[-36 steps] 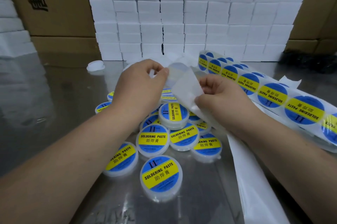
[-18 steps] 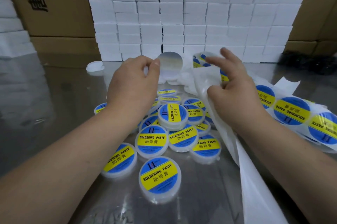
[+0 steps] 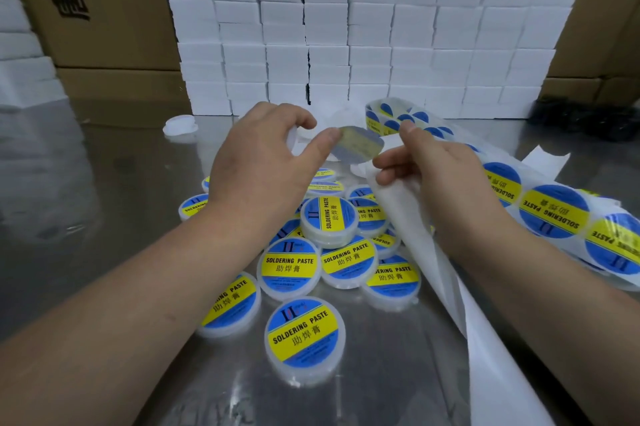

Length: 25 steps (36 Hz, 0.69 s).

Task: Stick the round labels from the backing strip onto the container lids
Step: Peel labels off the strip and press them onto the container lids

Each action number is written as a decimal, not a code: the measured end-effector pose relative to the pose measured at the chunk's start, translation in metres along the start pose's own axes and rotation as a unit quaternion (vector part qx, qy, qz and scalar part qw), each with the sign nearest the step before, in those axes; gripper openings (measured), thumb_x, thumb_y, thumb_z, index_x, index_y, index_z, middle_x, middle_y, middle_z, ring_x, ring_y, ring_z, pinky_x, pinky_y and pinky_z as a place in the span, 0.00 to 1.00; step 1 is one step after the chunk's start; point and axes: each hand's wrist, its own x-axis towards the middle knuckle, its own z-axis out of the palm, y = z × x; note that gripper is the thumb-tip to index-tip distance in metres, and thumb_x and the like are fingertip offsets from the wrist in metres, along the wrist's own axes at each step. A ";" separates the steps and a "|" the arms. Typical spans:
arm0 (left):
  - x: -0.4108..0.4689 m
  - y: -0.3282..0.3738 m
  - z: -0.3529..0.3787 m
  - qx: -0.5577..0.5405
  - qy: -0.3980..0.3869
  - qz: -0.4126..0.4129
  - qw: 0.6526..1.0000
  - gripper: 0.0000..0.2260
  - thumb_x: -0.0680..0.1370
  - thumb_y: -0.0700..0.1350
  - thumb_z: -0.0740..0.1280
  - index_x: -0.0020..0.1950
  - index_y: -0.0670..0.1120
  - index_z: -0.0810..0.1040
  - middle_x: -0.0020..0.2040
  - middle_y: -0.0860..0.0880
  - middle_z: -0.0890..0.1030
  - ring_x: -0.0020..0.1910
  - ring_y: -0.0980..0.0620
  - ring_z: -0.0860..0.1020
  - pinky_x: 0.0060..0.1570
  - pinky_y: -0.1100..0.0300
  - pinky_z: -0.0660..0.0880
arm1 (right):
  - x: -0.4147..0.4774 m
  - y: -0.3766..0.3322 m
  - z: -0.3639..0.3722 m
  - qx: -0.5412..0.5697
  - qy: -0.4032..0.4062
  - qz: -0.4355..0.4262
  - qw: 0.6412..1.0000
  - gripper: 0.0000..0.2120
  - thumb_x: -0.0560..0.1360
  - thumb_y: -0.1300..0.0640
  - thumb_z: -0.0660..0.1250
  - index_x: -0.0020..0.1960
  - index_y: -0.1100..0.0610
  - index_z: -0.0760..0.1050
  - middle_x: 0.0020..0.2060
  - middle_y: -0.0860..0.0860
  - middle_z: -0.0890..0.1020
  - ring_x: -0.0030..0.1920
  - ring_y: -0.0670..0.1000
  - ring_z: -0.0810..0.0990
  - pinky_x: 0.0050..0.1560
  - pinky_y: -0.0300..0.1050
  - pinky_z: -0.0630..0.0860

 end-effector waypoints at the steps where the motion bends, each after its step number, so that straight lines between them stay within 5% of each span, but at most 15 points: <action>1: 0.000 0.001 -0.001 -0.002 0.000 0.004 1.000 0.12 0.73 0.58 0.66 0.50 0.52 0.78 0.48 0.57 0.72 0.49 0.61 0.68 0.39 0.67 0.59 | 0.001 0.000 0.000 0.004 0.008 0.005 1.000 0.20 0.76 0.44 0.59 0.31 0.52 0.80 0.29 0.46 0.82 0.29 0.37 0.76 0.39 0.40 0.67; 8: -0.001 0.006 -0.003 0.009 -0.020 0.032 0.999 0.14 0.69 0.55 0.71 0.51 0.50 0.79 0.48 0.57 0.72 0.54 0.53 0.72 0.45 0.66 0.62 | 0.004 0.001 0.001 0.042 0.017 0.039 0.998 0.14 0.71 0.49 0.67 0.29 0.51 0.81 0.28 0.43 0.81 0.31 0.38 0.76 0.37 0.39 0.70; 13: -0.002 0.007 -0.004 0.024 -0.032 0.074 0.996 0.15 0.68 0.53 0.73 0.50 0.48 0.80 0.49 0.56 0.73 0.54 0.51 0.74 0.48 0.64 0.65 | 0.005 0.002 0.002 0.053 -0.004 0.070 0.996 0.17 0.73 0.48 0.65 0.29 0.53 0.79 0.28 0.46 0.81 0.30 0.41 0.77 0.32 0.35 0.70; 16: -0.002 0.007 -0.004 0.035 -0.037 0.088 0.995 0.15 0.68 0.53 0.73 0.50 0.48 0.80 0.49 0.56 0.72 0.54 0.51 0.73 0.47 0.67 0.63 | 0.007 -0.001 0.002 0.082 -0.018 0.091 0.992 0.15 0.73 0.55 0.61 0.29 0.54 0.78 0.28 0.48 0.81 0.33 0.45 0.76 0.37 0.41 0.68; 22: -0.001 0.004 -0.002 0.048 -0.054 0.107 0.992 0.15 0.68 0.52 0.73 0.52 0.50 0.78 0.50 0.57 0.70 0.52 0.55 0.69 0.45 0.69 0.59 | 0.003 -0.001 0.003 0.041 0.005 0.030 0.999 0.13 0.72 0.55 0.66 0.29 0.56 0.77 0.24 0.45 0.76 0.27 0.42 0.70 0.26 0.32 0.65; 25: -0.001 -0.003 0.003 0.059 -0.055 0.108 0.991 0.11 0.73 0.44 0.68 0.55 0.49 0.76 0.53 0.54 0.73 0.55 0.54 0.70 0.45 0.69 0.58 | 0.003 0.004 0.002 0.023 0.035 0.000 0.999 0.14 0.73 0.57 0.66 0.31 0.61 0.75 0.24 0.46 0.73 0.26 0.43 0.67 0.23 0.31 0.62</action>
